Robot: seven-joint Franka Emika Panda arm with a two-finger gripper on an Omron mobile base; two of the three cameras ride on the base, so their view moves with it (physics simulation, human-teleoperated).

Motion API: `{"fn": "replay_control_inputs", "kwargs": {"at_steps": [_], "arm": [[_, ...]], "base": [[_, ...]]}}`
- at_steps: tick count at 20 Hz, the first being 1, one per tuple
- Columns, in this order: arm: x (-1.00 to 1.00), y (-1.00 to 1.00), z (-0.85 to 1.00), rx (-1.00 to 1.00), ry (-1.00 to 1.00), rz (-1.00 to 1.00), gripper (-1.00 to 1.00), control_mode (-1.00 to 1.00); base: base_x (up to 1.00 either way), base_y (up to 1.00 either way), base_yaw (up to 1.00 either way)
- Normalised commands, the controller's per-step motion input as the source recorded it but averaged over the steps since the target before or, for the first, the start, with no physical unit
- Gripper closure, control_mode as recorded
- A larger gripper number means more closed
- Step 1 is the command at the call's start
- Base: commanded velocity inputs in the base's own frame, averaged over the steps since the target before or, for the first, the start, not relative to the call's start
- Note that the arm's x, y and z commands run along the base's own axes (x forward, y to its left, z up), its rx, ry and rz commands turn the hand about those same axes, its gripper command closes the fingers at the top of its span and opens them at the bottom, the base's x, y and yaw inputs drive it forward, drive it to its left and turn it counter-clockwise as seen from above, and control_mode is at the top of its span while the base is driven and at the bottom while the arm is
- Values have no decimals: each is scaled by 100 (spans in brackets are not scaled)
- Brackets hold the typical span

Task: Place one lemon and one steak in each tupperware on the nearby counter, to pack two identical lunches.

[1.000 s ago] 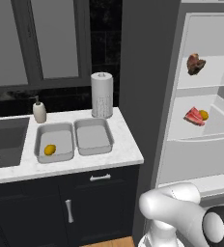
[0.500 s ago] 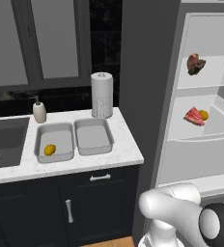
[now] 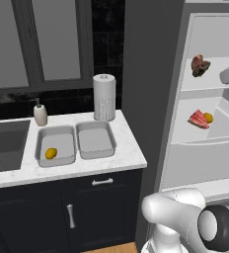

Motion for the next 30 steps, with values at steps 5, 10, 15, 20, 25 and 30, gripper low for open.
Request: {"fn": "replay_control_inputs", "kwargs": {"at_steps": [5, 10, 15, 20, 25, 30], "arm": [[65, -26, -2, 11, 0, -1, -100, -100], [43, -15, 0, 7, 0, 0, -100, -100], [62, 0, -3, 3, 1, -3, -100, -100], [48, -1, -1, 6, 0, -6, -100, -100], [46, 0, -4, 4, 0, -9, -100, -100], [37, -2, -8, 1, 0, -9, -100, -100]], "base": [[0, 0, 0], [0, 0, 0], [0, 0, 0], [0, 0, 0], [0, 0, 0], [0, 0, 0]]}}
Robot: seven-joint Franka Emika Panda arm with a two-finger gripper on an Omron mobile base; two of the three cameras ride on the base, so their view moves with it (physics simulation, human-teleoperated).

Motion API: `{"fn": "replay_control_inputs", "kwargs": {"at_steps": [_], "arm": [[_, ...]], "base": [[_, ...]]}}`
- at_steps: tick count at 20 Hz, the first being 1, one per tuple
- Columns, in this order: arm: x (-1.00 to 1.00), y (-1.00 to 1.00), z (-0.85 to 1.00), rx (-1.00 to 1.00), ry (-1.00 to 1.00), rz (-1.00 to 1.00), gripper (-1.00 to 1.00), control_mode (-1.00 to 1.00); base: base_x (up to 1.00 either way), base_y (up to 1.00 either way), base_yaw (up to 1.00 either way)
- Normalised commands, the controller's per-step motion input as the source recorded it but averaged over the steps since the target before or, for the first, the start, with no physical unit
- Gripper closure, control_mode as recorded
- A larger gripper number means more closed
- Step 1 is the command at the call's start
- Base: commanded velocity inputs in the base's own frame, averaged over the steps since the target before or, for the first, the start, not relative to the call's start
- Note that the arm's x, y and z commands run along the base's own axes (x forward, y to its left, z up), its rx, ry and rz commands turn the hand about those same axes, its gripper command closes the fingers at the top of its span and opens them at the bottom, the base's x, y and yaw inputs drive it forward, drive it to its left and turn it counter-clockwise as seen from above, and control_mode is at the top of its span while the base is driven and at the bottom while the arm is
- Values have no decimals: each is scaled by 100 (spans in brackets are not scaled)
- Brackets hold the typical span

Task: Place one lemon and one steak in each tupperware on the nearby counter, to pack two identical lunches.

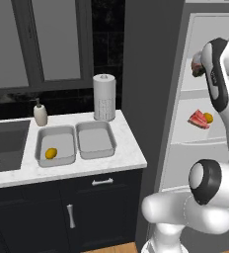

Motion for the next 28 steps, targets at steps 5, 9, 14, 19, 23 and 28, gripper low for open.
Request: {"fn": "replay_control_inputs", "kwargs": {"at_steps": [5, 9, 14, 19, 23, 28], "arm": [[18, -14, -11, 0, 2, 0, -100, -100], [23, -16, -11, 0, 2, 0, -100, -100], [34, -15, -9, 0, 2, 0, -100, -100], [44, -14, -1, 0, 0, 0, -100, -100], [47, -8, 0, 0, 0, 0, -100, -100], [37, -6, 0, 0, 0, 0, -100, -100]], "base": [[0, 0, 0], [0, 0, 0], [0, 0, 0], [0, 0, 0], [0, 0, 0], [0, 0, 0]]}}
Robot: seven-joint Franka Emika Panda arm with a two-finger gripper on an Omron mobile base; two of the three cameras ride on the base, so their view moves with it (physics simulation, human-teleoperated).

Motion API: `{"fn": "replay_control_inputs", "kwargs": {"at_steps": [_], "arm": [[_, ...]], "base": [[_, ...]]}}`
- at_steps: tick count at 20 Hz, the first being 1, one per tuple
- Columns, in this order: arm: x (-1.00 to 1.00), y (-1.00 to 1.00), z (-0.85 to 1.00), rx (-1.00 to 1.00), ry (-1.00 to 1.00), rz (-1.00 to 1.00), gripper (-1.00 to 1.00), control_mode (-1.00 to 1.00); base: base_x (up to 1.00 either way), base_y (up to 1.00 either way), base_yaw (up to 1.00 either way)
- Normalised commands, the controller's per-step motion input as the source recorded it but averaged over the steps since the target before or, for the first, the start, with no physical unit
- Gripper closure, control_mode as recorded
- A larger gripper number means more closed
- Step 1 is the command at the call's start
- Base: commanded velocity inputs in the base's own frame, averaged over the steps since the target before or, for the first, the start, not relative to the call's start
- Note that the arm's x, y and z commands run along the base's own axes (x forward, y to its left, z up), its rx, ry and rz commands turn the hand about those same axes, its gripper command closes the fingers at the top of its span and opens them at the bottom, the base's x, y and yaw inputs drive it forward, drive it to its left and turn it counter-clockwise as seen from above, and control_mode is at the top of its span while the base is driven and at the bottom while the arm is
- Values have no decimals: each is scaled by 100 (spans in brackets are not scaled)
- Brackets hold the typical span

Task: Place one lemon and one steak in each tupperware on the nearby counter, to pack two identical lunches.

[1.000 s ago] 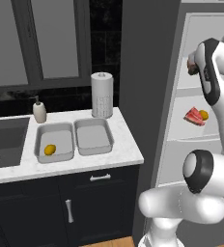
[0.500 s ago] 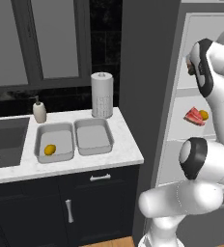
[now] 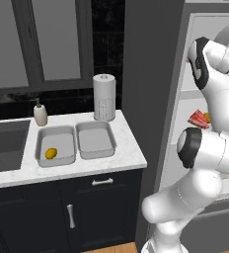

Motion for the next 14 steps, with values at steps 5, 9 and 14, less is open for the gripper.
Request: {"fn": "replay_control_inputs", "kwargs": {"at_steps": [5, 9, 14], "arm": [[26, -9, -6, 2, 0, 0, -100, -100], [12, -11, -15, 6, 0, 0, -100, -100], [23, 4, -36, 6, 2, 0, 100, -100]], "base": [[0, 0, 0], [0, 0, 0], [0, 0, 0]]}}
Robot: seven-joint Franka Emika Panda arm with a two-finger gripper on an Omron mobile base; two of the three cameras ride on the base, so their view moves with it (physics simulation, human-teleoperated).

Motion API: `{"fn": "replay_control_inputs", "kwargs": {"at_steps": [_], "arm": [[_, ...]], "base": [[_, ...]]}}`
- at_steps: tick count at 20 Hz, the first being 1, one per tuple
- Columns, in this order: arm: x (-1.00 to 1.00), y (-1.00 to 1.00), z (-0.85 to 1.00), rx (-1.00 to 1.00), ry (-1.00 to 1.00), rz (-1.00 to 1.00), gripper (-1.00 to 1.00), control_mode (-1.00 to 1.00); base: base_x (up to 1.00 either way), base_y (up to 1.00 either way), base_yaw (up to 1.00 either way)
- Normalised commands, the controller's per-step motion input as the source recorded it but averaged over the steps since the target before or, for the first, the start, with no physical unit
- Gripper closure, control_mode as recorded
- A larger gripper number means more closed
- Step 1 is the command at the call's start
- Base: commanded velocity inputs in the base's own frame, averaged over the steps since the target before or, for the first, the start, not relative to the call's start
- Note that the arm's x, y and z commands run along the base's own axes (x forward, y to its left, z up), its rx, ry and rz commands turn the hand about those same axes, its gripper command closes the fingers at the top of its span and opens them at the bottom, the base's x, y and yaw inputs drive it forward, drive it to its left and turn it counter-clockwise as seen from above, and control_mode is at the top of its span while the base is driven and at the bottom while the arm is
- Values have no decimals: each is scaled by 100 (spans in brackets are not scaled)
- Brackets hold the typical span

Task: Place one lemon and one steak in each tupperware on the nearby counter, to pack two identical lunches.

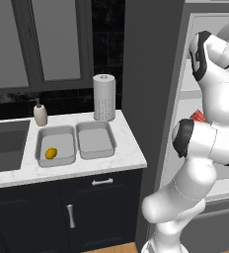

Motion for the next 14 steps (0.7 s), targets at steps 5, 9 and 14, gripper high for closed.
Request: {"fn": "replay_control_inputs", "kwargs": {"at_steps": [5, 9, 14], "arm": [[20, 37, -70, 4, 8, -1, 100, -100], [-3, 23, -62, 1, 0, 0, 100, -100], [-42, 11, -52, 0, -3, -1, 100, -100]], "base": [[0, 0, 0], [0, 0, 0], [0, 0, 0]]}}
